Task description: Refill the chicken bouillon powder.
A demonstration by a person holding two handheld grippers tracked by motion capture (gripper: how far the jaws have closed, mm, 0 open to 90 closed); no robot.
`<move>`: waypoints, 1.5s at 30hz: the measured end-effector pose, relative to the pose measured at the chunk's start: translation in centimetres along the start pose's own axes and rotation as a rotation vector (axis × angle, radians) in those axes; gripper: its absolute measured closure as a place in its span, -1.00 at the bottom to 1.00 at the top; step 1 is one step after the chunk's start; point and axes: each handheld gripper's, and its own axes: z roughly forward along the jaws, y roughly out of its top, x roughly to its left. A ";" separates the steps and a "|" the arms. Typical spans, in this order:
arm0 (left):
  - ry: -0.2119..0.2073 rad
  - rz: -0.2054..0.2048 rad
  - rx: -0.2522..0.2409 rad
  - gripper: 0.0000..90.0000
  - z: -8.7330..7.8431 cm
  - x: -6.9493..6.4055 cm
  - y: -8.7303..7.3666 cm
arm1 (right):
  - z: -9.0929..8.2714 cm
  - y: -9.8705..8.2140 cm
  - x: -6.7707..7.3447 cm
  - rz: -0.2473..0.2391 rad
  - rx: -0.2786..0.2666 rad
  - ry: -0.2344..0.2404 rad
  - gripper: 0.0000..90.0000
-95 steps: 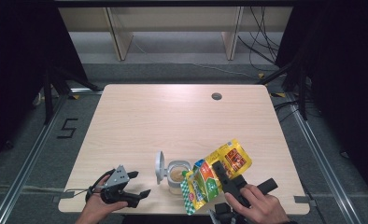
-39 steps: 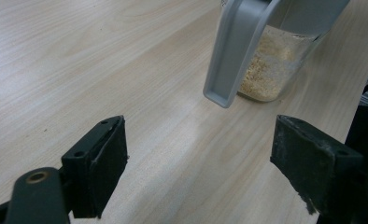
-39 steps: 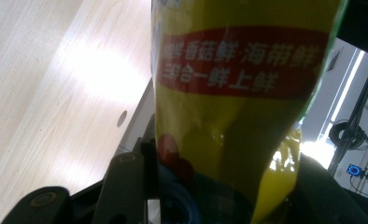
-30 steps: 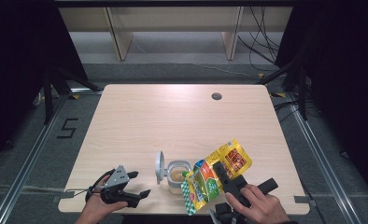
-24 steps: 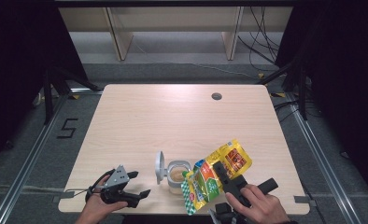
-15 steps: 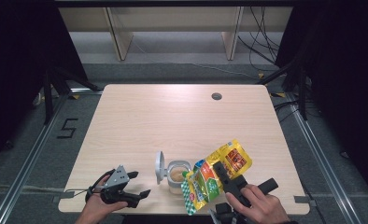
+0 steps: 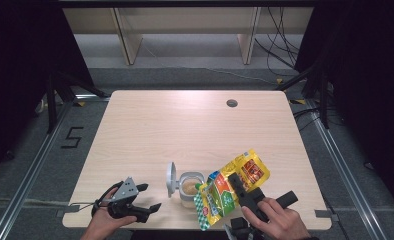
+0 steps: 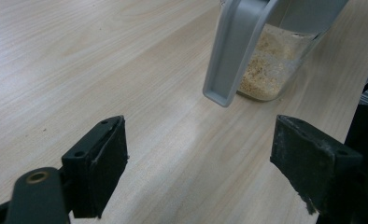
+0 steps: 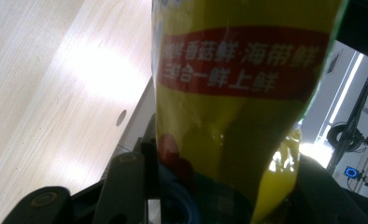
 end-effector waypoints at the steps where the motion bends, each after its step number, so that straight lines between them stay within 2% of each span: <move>1: 0.000 -0.002 -0.002 -0.60 0.0 0.0 0.0 | -0.1 0.1 0.1 0.024 0.009 0.000 0.32; 2: -0.001 -0.002 -0.001 -0.60 0.0 0.0 0.0 | 0.0 0.0 -0.1 -0.019 0.003 -0.004 0.32; 3: -0.001 0.000 -0.001 -0.60 0.0 0.0 0.0 | -0.1 0.0 -0.2 -0.012 0.008 0.007 0.32; 4: -0.002 0.005 -0.002 -0.60 0.0 0.0 0.0 | -0.2 0.1 0.0 0.021 0.019 0.009 0.32; 7: -0.006 -0.017 -0.013 -0.60 0.1 -0.1 0.0 | -0.2 0.1 0.0 0.020 0.021 0.009 0.32; 9: -0.005 0.004 -0.011 -0.60 0.0 0.0 0.0 | -0.1 0.0 0.1 0.025 0.010 -0.001 0.32; 10: -0.013 0.014 -0.004 -0.60 0.0 0.0 0.1 | 0.0 -0.1 -0.1 -0.009 0.002 -0.004 0.32; 11: -0.008 0.008 -0.013 -0.60 0.1 0.0 0.0 | -0.1 0.0 0.1 0.020 0.008 -0.002 0.32; 12: -0.014 0.008 -0.009 -0.60 0.0 0.0 0.1 | -0.1 0.1 0.0 0.014 0.017 0.011 0.32; 13: -0.013 0.012 -0.003 -0.60 0.0 0.0 0.1 | -0.1 0.0 -0.1 -0.014 0.009 0.009 0.32; 14: -0.015 0.010 -0.001 -0.60 0.0 0.0 0.1 | -0.1 0.1 0.0 0.011 0.013 0.006 0.32; 18: -0.017 0.008 -0.006 -0.60 0.0 0.0 0.1 | 0.0 0.0 0.1 0.020 0.010 -0.001 0.32; 20: -0.015 0.009 -0.005 -0.60 0.0 0.0 0.1 | -0.1 0.1 0.0 0.011 0.018 0.010 0.33; 21: -0.008 -0.016 -0.013 -0.60 0.1 -0.2 0.0 | 0.0 0.1 0.0 0.011 0.016 0.009 0.33; 25: 0.000 -0.001 0.000 -0.60 0.0 0.0 0.0 | -0.1 0.0 0.0 0.018 0.019 0.007 0.33; 26: -0.006 -0.015 -0.012 -0.60 0.0 -0.1 0.0 | -0.1 0.0 0.1 0.023 0.011 -0.004 0.33; 33: -0.006 -0.016 -0.012 -0.60 0.0 -0.1 0.0 | -0.2 -0.1 0.0 0.023 0.022 0.002 0.33; 34: 0.000 0.001 0.001 -0.60 0.0 0.0 0.0 | -0.2 -0.1 0.0 0.023 0.022 0.004 0.33; 35: -0.001 -0.001 0.000 -0.60 0.0 0.0 0.0 | -0.1 -0.2 -0.2 -0.012 0.009 0.003 0.33; 36: -0.006 -0.016 -0.012 -0.60 0.0 -0.1 0.0 | -0.2 -0.1 0.0 0.022 0.020 0.006 0.33; 39: -0.001 0.001 0.001 -0.60 0.0 0.0 0.0 | -0.2 0.0 0.0 0.024 0.020 0.007 0.34; 43: -0.010 -0.024 -0.020 -0.60 0.1 -0.2 0.0 | -0.1 -0.1 0.0 0.020 0.017 0.008 0.34; 44: -0.010 -0.024 -0.020 -0.60 0.1 -0.2 0.0 | -0.1 -0.1 0.0 0.022 0.017 0.009 0.34; 45: 0.000 0.003 0.003 -0.60 0.0 0.0 0.0 | -0.2 -0.1 0.0 0.022 0.017 0.008 0.34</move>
